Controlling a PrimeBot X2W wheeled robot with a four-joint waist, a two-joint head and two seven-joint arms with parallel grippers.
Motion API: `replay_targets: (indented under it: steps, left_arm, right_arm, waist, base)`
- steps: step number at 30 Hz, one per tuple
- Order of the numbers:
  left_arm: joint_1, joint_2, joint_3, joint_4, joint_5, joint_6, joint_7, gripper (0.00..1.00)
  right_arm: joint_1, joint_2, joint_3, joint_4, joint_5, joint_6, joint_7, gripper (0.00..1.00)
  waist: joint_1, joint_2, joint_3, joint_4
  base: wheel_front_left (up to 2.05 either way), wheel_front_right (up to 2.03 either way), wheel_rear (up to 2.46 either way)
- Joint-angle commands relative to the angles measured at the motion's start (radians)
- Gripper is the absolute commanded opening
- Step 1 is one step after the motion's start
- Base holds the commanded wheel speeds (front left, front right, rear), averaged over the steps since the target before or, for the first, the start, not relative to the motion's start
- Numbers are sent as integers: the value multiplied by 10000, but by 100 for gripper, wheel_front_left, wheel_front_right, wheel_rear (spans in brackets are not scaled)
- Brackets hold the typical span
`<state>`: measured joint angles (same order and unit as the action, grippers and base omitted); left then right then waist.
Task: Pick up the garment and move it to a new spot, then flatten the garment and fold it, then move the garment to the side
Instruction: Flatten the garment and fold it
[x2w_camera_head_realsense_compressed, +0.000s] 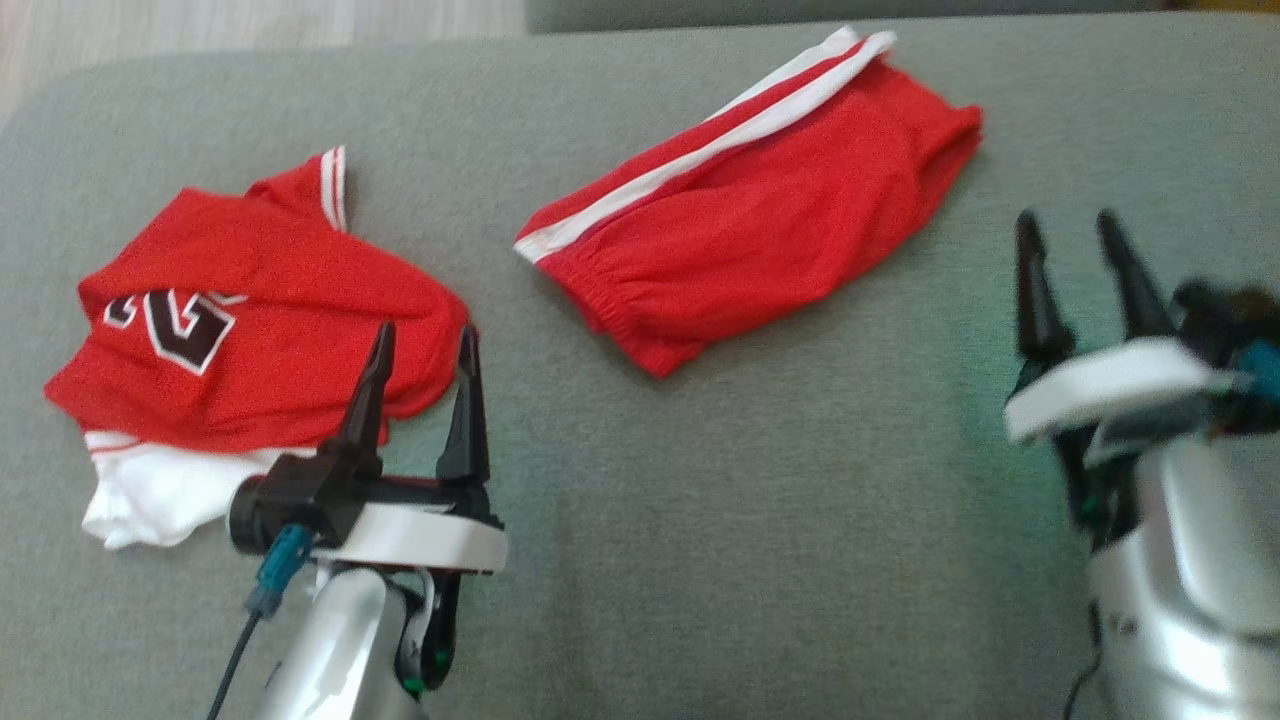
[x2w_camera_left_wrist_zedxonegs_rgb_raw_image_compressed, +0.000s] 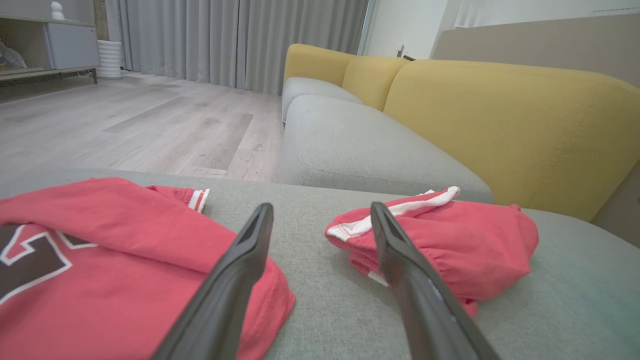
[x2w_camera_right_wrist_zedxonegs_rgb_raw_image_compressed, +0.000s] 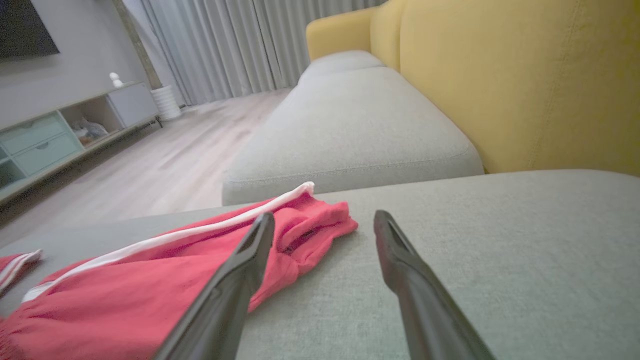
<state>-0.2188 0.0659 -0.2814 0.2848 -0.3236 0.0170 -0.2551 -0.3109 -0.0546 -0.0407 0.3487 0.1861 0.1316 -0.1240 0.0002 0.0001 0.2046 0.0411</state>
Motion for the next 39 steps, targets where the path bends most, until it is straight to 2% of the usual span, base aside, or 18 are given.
replay_targets:
  steps: [1,4,9,18,24,30,31,32,39]
  left_arm:
    - [-494,-19,389,-245,108,-89,-66,100]
    - [-681,-101,260,-116,209,-217,-66,100]
    - [-951,-146,40,-5,156,-279,-66,100]
    - [-1403,-154,-860,-122,-454,1,-66,100]
    - [-1512,-155,-1045,-160,-592,150,-66,100]
    - [-1560,-155,-1054,-136,-584,225,-66,100]
    - [-1561,-155,-1055,-123,-574,231,-66,100]
    - [-1563,-155,-1057,-106,-565,234,-66,100]
    - [-1445,-156,-860,22,-454,219,-66,100]
  right_arm:
    - [-826,35,-132,-135,-224,-9,548,100]
    - [-2130,16,-1057,551,-710,-9,1765,100]
    - [-3745,-155,-1690,1764,-1110,-9,2682,100]
    - [-5675,-1161,-2820,4484,-2232,-9,3289,100]
    - [-6088,-1414,-2879,5661,-2769,-9,3504,100]
    - [-6374,-1619,-2265,6697,-2925,-9,3411,100]
    - [-6418,-1641,-2132,6845,-2887,-9,3360,18]
    - [-6464,-1688,-1992,6959,-2844,-9,3262,0]
    - [-6562,-2083,-1324,7241,-2062,-9,2127,0]
  waist:
    - [-2,-1,450,392]
    - [-2,-1,873,780]
    - [-2,-1,1343,1268]
    - [-2,-1,1912,2012]
    - [-2,-1,1982,2141]
    - [-2,-1,1985,2087]
    - [-2,-1,1975,2060]
    - [-2,-1,1963,2026]
    - [-2,-1,1561,1549]
  base:
    - [0,0,0]
    - [0,0,0]
    - [0,0,0]
    - [0,0,0]
    - [0,0,0]
    - [0,0,0]
    - [0,0,0]
    - [0,0,0]
    - [0,0,0]
